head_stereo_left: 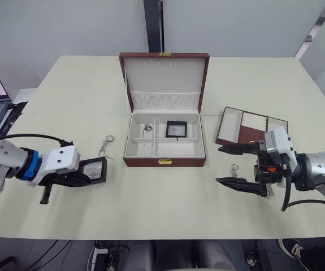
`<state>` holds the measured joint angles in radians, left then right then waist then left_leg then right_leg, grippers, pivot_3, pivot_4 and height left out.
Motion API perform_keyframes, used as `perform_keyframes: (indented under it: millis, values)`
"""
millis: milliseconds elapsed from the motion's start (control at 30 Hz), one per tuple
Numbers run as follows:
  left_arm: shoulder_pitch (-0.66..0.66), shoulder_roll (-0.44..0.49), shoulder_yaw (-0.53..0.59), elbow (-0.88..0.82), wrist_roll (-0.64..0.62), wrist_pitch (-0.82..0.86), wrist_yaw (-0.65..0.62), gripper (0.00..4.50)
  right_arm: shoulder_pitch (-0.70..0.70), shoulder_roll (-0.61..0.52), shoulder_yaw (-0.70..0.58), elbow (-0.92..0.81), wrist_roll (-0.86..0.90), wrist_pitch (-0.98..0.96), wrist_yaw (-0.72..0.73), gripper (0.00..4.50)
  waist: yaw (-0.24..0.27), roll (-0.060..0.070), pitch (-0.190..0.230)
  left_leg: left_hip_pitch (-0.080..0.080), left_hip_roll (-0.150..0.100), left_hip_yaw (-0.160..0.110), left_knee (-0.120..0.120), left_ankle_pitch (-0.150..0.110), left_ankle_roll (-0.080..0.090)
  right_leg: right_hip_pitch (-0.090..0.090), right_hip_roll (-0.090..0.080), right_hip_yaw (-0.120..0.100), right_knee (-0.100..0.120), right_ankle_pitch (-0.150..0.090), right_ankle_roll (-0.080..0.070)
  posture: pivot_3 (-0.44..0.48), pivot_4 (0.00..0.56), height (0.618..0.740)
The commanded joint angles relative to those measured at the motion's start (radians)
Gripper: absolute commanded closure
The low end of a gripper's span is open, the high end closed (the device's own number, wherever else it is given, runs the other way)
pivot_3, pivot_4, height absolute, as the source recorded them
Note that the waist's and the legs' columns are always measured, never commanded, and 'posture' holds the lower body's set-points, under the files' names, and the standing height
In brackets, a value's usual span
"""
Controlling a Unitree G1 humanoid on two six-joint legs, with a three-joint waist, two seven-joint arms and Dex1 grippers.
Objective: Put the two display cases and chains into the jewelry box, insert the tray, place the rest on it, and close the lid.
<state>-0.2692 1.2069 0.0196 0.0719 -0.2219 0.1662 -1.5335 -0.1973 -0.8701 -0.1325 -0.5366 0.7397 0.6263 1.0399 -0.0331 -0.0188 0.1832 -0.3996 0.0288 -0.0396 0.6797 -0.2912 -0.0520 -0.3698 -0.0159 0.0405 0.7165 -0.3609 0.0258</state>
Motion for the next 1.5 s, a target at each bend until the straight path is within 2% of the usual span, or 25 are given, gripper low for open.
perform_keyframes:
  millis: [33, 300, 400, 500, 700, 800, 967, 1200, 1500]
  values:
    - [-0.070, 0.027, 0.003, -0.050, -0.025, 0.076, -0.013, 4.48, -0.001, -0.008, -0.054, -0.035, 0.044, 0.007, -0.013, 0.00, -0.001, 0.000, 0.000, 0.000, 0.000, 0.000, 0.000, 0.000, 0.000, 0.000, 0.001, 0.000, 0.000, 0.000, 0.000, 0.000, 0.150, 0.740]
    - [-0.274, 0.018, -0.080, -0.102, -0.026, 0.241, -0.062, 4.48, 0.028, -0.020, -0.109, -0.049, 0.052, 0.020, -0.051, 0.00, 0.000, 0.000, 0.000, 0.000, 0.000, 0.000, 0.000, 0.000, 0.000, 0.000, 0.002, 0.000, 0.000, 0.000, 0.000, 0.000, 0.150, 0.740]
    - [-0.430, -0.044, -0.168, -0.098, -0.010, 0.385, -0.050, 4.48, 0.058, -0.023, -0.125, -0.053, 0.031, 0.013, -0.066, 0.00, 0.002, 0.000, 0.000, 0.000, 0.000, 0.000, 0.000, 0.000, 0.000, 0.000, 0.002, 0.000, 0.000, 0.000, 0.000, 0.000, 0.150, 0.740]
    - [-0.531, -0.101, -0.234, -0.089, 0.003, 0.436, -0.059, 4.48, 0.075, -0.017, -0.133, -0.056, 0.031, 0.013, -0.089, 0.00, 0.002, -0.001, 0.000, -0.001, -0.001, 0.000, 0.001, 0.000, 0.000, 0.001, 0.002, 0.001, 0.000, 0.000, 0.000, 0.000, 0.150, 0.740]
    - [-0.650, -0.219, -0.343, -0.024, 0.073, 0.404, -0.046, 4.48, 0.108, -0.005, -0.148, -0.073, 0.035, 0.012, -0.142, 0.00, -0.003, -0.001, 0.000, -0.001, -0.001, 0.000, 0.001, 0.000, 0.000, 0.001, 0.003, 0.001, 0.000, 0.000, 0.000, 0.000, 0.150, 0.740]
    - [-0.719, -0.332, -0.405, 0.068, 0.130, 0.364, -0.005, 4.48, 0.145, 0.003, -0.175, -0.096, 0.041, 0.020, -0.181, 0.00, 0.001, -0.001, 0.000, -0.001, -0.001, -0.001, 0.001, 0.000, 0.000, 0.000, 0.004, 0.001, 0.000, 0.000, 0.000, 0.000, 0.150, 0.740]
    - [-0.780, -0.467, -0.439, 0.175, 0.156, 0.333, 0.010, 4.48, 0.202, 0.016, -0.215, -0.126, 0.048, 0.024, -0.227, 0.00, 0.004, -0.001, 0.001, -0.002, -0.001, -0.001, 0.002, 0.000, 0.000, 0.001, 0.003, 0.001, -0.001, 0.000, 0.000, 0.000, 0.150, 0.740]
    - [-0.809, -0.581, -0.445, 0.258, 0.153, 0.313, 0.002, 4.48, 0.255, 0.027, -0.263, -0.170, 0.065, 0.038, -0.273, 0.00, 0.002, -0.001, 0.000, -0.001, -0.001, -0.001, 0.002, 0.000, 0.000, 0.001, 0.004, 0.002, 0.000, 0.000, 0.000, 0.000, 0.150, 0.740]
    - [-0.782, -0.601, -0.465, 0.272, 0.170, 0.284, -0.038, 4.48, 0.311, 0.033, -0.293, -0.214, 0.090, 0.043, -0.321, 0.00, 0.001, -0.001, 0.001, -0.001, -0.001, -0.001, 0.002, 0.000, 0.000, 0.001, 0.004, 0.002, 0.000, 0.000, 0.000, 0.000, 0.150, 0.740]
